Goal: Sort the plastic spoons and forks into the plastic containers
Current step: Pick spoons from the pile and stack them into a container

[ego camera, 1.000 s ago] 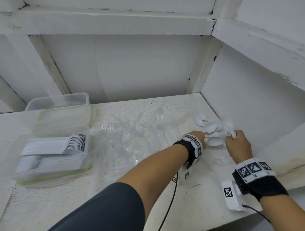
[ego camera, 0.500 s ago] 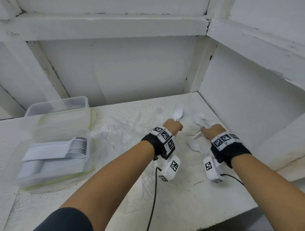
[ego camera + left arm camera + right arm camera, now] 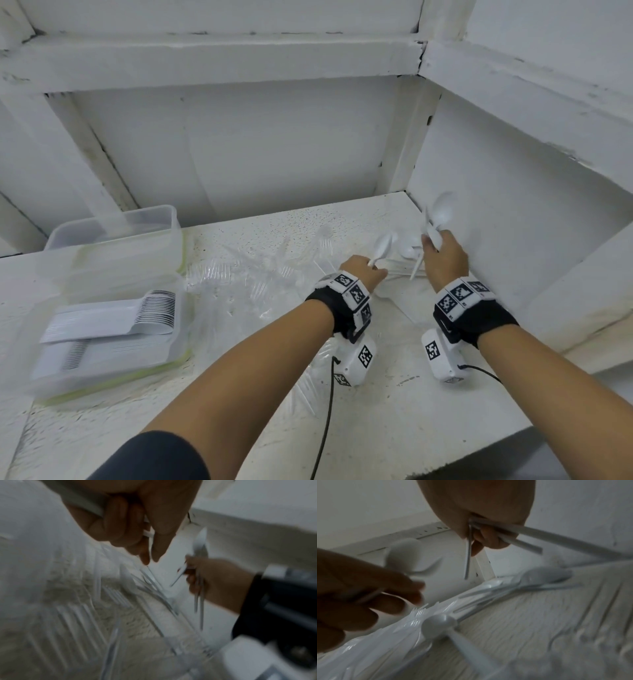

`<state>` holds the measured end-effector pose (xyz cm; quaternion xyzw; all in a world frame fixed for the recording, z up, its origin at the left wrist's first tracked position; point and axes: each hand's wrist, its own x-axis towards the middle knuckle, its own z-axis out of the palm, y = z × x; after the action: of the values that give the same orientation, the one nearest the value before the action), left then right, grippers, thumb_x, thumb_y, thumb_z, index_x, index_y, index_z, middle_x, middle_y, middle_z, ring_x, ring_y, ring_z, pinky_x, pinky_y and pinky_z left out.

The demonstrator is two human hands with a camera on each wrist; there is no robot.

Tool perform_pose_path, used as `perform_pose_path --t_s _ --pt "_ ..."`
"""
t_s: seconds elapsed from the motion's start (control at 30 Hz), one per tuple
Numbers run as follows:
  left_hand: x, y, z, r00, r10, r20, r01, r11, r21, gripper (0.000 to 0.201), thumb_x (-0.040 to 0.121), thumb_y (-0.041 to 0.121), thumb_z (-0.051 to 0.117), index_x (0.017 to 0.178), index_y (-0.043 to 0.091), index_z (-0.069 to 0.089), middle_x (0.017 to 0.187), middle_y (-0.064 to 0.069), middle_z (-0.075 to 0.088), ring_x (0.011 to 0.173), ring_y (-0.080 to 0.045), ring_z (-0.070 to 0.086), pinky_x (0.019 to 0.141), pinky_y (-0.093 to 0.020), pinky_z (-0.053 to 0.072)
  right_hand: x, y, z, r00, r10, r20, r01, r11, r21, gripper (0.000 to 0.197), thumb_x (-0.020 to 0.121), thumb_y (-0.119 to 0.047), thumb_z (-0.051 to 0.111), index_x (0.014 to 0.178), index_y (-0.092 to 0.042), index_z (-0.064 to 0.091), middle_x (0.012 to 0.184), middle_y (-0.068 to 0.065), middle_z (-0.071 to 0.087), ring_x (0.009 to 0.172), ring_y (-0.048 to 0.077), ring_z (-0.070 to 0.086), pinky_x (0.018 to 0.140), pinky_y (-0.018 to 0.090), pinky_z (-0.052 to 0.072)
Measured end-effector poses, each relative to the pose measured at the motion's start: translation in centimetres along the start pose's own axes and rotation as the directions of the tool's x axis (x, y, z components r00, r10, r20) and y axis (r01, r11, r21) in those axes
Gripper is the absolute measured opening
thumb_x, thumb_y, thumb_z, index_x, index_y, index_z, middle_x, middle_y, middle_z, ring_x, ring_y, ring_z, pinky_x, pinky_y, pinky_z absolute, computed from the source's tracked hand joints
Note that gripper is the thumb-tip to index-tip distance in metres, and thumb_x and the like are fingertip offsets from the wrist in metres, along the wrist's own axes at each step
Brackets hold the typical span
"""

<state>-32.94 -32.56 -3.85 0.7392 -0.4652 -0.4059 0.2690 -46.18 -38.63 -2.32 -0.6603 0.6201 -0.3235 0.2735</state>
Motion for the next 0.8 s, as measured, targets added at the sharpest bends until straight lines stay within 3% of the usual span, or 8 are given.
perform_pose_path --t_s 0.1,0.17,0.27,0.33,0.43,0.5,0.6,0.8 --pt "0.2 0.5 1.4 0.999 -0.022 0.023 0.017 0.981 0.195 0.016 0.087 0.026 0.057 0.089 0.010 0.055 0.087 -0.007 0.055 0.070 -0.020 0.053 0.057 -0.024 0.040 0.4 0.2 -0.8 0.999 -0.043 -0.026 0.044 0.998 0.054 0.020 0.096 -0.019 0.045 0.107 -0.004 0.051 0.099 0.019 0.065 0.092 0.034 0.061 0.076 0.033 0.047" --pt "0.3 0.6 2.0 0.999 -0.041 0.000 0.039 0.951 0.307 0.035 0.089 0.025 0.056 0.117 0.006 0.049 0.116 -0.014 0.048 0.096 -0.028 0.056 0.076 -0.031 0.045 0.4 0.6 -1.3 0.998 -0.060 0.016 0.059 0.996 0.063 0.019 0.096 -0.016 0.043 0.110 -0.004 0.049 0.095 0.019 0.064 0.081 0.032 0.063 0.067 0.031 0.048" --pt "0.3 0.1 2.2 0.999 -0.052 -0.018 0.054 0.916 0.397 0.037 0.093 0.019 0.051 0.124 0.002 0.043 0.129 -0.016 0.038 0.109 -0.031 0.055 0.086 -0.034 0.044 -0.2 1.0 -1.6 0.992 -0.093 0.082 0.092 0.996 0.017 0.016 0.097 -0.017 0.041 0.106 -0.006 0.048 0.086 0.016 0.060 0.073 0.032 0.061 0.065 0.038 0.052" --pt "0.4 -0.3 2.0 0.999 -0.045 -0.031 0.054 0.911 0.409 0.035 0.094 0.017 0.049 0.124 0.001 0.043 0.129 -0.016 0.039 0.108 -0.031 0.055 0.086 -0.035 0.044 -0.7 1.1 -1.7 0.990 -0.101 0.098 0.101 0.995 -0.002 0.017 0.097 -0.019 0.041 0.104 -0.005 0.049 0.083 0.011 0.056 0.075 0.030 0.058 0.072 0.045 0.053" --pt "0.4 -0.4 1.2 0.998 -0.037 -0.050 0.051 0.945 0.323 0.022 0.096 0.018 0.044 0.111 0.003 0.051 0.123 -0.016 0.048 0.106 -0.030 0.056 0.086 -0.035 0.047 -1.6 0.8 -1.7 0.986 -0.112 0.121 0.110 0.994 0.022 0.023 0.097 -0.022 0.044 0.109 -0.005 0.053 0.087 0.007 0.056 0.079 0.024 0.053 0.069 0.032 0.044" --pt "0.4 -0.2 0.2 0.998 -0.008 -0.068 0.024 0.971 0.236 0.017 0.096 0.019 0.044 0.082 0.010 0.048 0.100 -0.009 0.058 0.087 -0.023 0.059 0.067 -0.027 0.044 -2.2 0.0 -1.7 0.982 -0.137 0.126 0.131 0.990 0.057 0.023 0.097 -0.023 0.045 0.110 -0.006 0.055 0.091 0.004 0.057 0.084 0.021 0.052 0.072 0.026 0.038" --pt "-0.2 -0.1 -2.2 0.990 0.032 -0.139 -0.019 0.995 0.094 0.018 0.092 0.022 0.050 0.078 0.014 0.042 0.070 0.003 0.042 0.059 -0.009 0.040 0.051 -0.021 0.031 -3.2 -1.5 -1.6 0.975 -0.182 0.126 0.165 0.977 0.135 0.023 0.097 -0.022 0.045 0.115 -0.011 0.055 0.095 -0.001 0.055 0.089 0.015 0.050 0.077 0.025 0.038" --pt "-3.4 -0.5 -9.1 0.946 0.114 -0.303 -0.116 0.993 0.011 0.022 0.085 0.013 0.055 0.068 0.016 0.041 0.065 0.003 0.040 0.055 -0.009 0.037 0.049 -0.022 0.025 -5.6 -4.6 -1.0 0.913 -0.375 0.163 0.333 0.913 0.238 0.011 0.097 -0.018 0.045 0.107 -0.020 0.050 0.071 -0.007 0.052 0.061 0.008 0.047 0.057 0.024 0.039"
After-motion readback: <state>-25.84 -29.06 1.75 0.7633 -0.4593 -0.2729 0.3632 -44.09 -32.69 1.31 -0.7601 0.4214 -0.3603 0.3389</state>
